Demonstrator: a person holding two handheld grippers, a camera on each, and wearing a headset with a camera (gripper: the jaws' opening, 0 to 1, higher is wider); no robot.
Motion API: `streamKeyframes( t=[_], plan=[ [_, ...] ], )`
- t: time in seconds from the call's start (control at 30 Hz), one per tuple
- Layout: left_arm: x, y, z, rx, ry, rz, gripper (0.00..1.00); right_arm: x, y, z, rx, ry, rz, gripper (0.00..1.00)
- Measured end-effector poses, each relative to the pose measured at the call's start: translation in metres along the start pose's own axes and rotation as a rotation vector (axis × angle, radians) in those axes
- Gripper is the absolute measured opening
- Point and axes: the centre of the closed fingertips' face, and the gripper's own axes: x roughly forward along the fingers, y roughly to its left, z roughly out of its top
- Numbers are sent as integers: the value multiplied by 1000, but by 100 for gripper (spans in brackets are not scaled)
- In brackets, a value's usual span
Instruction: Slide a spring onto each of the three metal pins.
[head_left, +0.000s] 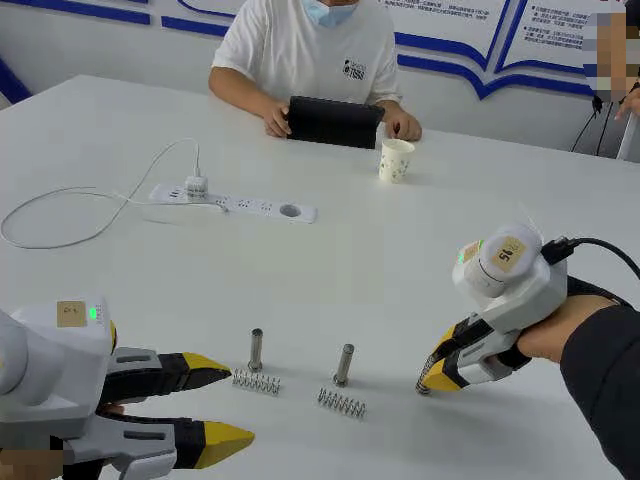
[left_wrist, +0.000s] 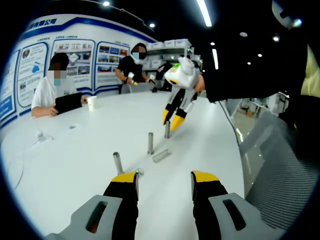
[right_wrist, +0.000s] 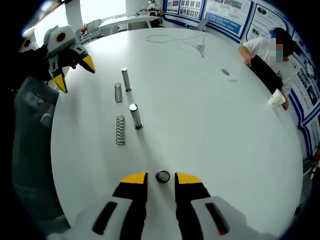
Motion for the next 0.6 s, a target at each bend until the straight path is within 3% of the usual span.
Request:
streamKeyframes(
  t=[0.27,0.6],
  plan=[
    [0,-1,1,3,0,-1,43,-5,3,11,-26,-19,-11,24],
    [-1,0,1,5,1,0,43,-3,16,30,-46,-50,13,24]
  ],
)
